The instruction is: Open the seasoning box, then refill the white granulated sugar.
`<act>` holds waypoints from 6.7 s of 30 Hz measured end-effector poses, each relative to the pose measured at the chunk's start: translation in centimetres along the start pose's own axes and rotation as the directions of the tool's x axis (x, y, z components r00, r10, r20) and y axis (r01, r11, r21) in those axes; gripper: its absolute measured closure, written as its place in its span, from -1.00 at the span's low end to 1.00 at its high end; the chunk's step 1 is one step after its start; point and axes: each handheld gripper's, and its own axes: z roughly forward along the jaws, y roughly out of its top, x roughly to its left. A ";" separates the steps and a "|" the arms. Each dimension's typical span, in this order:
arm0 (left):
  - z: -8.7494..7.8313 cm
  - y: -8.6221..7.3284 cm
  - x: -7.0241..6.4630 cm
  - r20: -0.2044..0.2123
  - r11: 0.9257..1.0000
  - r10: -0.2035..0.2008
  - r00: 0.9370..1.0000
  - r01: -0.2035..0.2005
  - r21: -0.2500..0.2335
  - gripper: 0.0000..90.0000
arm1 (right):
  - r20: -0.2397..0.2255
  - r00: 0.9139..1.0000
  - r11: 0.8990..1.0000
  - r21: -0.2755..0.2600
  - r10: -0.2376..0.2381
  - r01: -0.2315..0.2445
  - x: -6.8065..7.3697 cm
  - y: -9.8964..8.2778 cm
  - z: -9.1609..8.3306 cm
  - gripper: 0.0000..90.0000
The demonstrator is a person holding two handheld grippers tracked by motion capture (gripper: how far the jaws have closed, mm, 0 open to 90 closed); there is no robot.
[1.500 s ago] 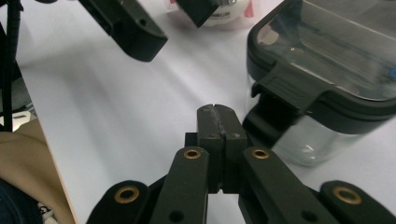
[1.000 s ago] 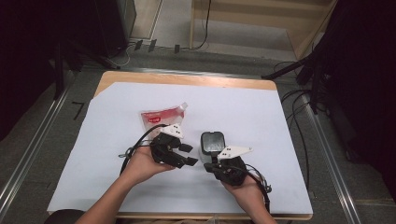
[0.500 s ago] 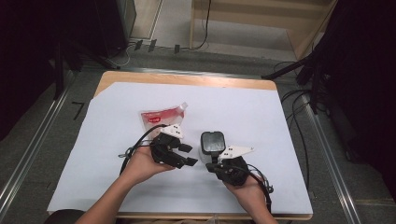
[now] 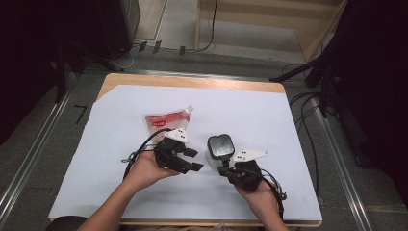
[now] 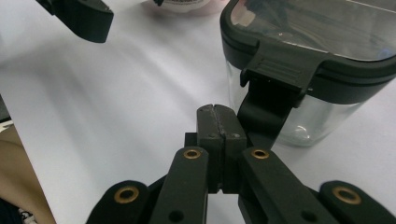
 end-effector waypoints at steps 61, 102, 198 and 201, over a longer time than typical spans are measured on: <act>2.5 1.7 0.4 0.008 1.000 0.003 1.000 -0.003 -0.004 -0.41 | 0.203 0.966 0.987 -0.050 0.158 -0.151 -9.5 0.1 -4.3 1.00; 9.2 5.3 2.1 -0.029 0.999 0.039 0.999 -0.039 -0.020 -0.67 | 0.230 0.963 0.990 -0.019 0.142 -0.142 -12.0 1.4 -1.1 1.00; 7.1 11.9 -2.7 0.028 0.978 0.201 0.979 -0.202 0.055 0.30 | 0.136 0.981 0.991 -0.015 0.136 -0.136 -9.2 1.1 -1.2 1.00; 7.3 11.9 -2.7 0.036 0.980 0.194 0.980 -0.196 0.046 0.30 | 0.136 0.981 0.991 -0.018 0.136 -0.135 -9.3 1.1 -1.2 1.00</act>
